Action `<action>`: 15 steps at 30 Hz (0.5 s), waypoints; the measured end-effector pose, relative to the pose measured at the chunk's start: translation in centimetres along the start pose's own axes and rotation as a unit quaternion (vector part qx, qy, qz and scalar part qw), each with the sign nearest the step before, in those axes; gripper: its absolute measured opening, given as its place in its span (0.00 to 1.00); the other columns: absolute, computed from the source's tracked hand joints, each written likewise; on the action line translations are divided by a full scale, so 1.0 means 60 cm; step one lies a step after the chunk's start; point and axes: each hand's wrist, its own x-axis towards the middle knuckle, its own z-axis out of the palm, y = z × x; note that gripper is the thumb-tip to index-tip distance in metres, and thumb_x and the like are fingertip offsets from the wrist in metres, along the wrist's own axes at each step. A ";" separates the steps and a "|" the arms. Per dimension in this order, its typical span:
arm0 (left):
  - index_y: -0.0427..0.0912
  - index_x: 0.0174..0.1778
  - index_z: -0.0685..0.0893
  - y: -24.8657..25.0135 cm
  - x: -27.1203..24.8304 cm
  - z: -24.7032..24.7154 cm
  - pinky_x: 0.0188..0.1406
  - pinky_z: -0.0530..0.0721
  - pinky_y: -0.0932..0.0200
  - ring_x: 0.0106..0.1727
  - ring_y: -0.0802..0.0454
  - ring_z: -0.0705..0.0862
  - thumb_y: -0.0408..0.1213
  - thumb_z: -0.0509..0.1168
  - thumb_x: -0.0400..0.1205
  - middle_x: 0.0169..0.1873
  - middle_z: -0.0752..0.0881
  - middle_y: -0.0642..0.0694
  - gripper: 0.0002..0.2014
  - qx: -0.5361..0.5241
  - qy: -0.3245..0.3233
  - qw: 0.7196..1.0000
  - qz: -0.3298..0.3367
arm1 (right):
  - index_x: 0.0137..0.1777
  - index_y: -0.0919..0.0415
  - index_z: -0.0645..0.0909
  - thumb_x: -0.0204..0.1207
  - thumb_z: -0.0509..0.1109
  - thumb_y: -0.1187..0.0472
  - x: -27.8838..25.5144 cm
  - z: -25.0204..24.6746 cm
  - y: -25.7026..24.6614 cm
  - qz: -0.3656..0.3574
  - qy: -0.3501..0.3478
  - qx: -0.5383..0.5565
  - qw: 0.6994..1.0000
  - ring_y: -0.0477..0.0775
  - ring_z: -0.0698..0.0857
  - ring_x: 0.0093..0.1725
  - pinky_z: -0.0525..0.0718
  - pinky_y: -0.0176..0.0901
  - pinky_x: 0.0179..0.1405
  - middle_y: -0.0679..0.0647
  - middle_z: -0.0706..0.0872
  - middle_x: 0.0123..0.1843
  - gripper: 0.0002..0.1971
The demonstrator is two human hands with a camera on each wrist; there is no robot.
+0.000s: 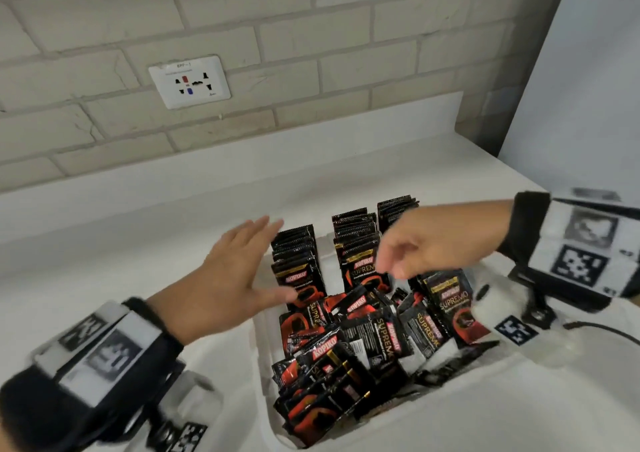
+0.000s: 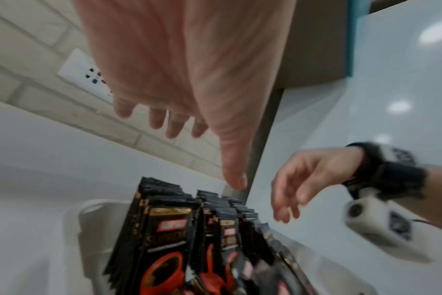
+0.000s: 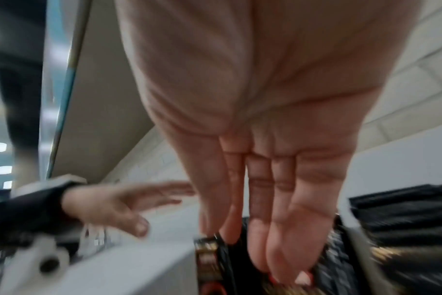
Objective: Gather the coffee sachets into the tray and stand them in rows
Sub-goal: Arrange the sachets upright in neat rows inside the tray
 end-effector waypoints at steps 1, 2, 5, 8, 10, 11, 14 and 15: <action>0.70 0.73 0.41 0.004 -0.012 0.004 0.76 0.44 0.65 0.78 0.66 0.42 0.81 0.50 0.62 0.77 0.44 0.66 0.46 -0.007 -0.023 1.000 0.020 | 0.67 0.53 0.75 0.79 0.65 0.56 -0.002 0.012 0.007 0.014 -0.022 -0.037 0.999 0.41 0.81 0.57 0.76 0.32 0.63 0.45 0.82 0.62 0.17; 0.76 0.68 0.42 0.007 -0.025 0.011 0.74 0.46 0.67 0.76 0.71 0.42 0.80 0.48 0.61 0.74 0.44 0.71 0.40 -0.011 -0.050 0.998 0.034 | 0.70 0.52 0.73 0.77 0.67 0.55 -0.003 0.025 0.014 0.028 -0.039 -0.068 0.997 0.43 0.79 0.60 0.75 0.33 0.65 0.46 0.80 0.65 0.21; 0.85 0.60 0.49 0.015 -0.055 0.033 0.74 0.47 0.73 0.70 0.86 0.42 0.77 0.49 0.60 0.67 0.42 0.84 0.31 -0.050 -0.106 0.991 0.069 | 0.78 0.51 0.61 0.73 0.72 0.55 0.002 0.060 0.030 0.058 -0.063 -0.116 0.990 0.50 0.73 0.68 0.72 0.40 0.67 0.51 0.74 0.71 0.35; 0.87 0.59 0.51 0.019 -0.078 0.047 0.64 0.45 0.87 0.65 0.92 0.41 0.83 0.46 0.51 0.62 0.43 0.89 0.37 -0.075 -0.114 0.988 0.078 | 0.80 0.47 0.51 0.72 0.74 0.58 0.013 0.082 0.038 0.069 -0.076 -0.132 0.986 0.54 0.72 0.66 0.75 0.49 0.66 0.56 0.71 0.69 0.42; 0.89 0.62 0.50 0.024 -0.088 0.057 0.59 0.43 0.91 0.67 0.89 0.39 0.86 0.46 0.48 0.65 0.43 0.87 0.42 -0.089 -0.125 0.985 0.075 | 0.80 0.45 0.47 0.72 0.74 0.59 0.021 0.093 0.040 0.073 -0.075 -0.156 0.982 0.56 0.73 0.63 0.78 0.49 0.62 0.60 0.70 0.66 0.45; 0.88 0.66 0.46 0.028 -0.091 0.061 0.61 0.43 0.90 0.70 0.86 0.41 0.86 0.48 0.50 0.68 0.44 0.84 0.44 -0.064 -0.124 0.986 0.090 | 0.80 0.45 0.46 0.72 0.74 0.60 0.025 0.096 0.040 0.076 -0.071 -0.162 0.981 0.57 0.74 0.62 0.79 0.49 0.60 0.61 0.70 0.64 0.46; 0.68 0.79 0.43 0.024 -0.098 0.097 0.68 0.56 0.74 0.78 0.62 0.52 0.74 0.52 0.72 0.77 0.52 0.64 0.41 0.052 -0.090 0.986 0.134 | 0.81 0.45 0.45 0.71 0.75 0.61 0.031 0.098 0.036 0.075 -0.058 -0.168 0.981 0.55 0.72 0.61 0.77 0.47 0.58 0.61 0.72 0.63 0.47; 0.65 0.80 0.40 0.022 -0.099 0.108 0.68 0.60 0.70 0.79 0.58 0.53 0.71 0.50 0.75 0.77 0.53 0.61 0.40 0.077 -0.092 0.986 0.117 | 0.81 0.47 0.45 0.71 0.75 0.62 0.033 0.097 0.035 0.068 -0.056 -0.170 0.982 0.53 0.70 0.60 0.75 0.46 0.58 0.60 0.73 0.63 0.47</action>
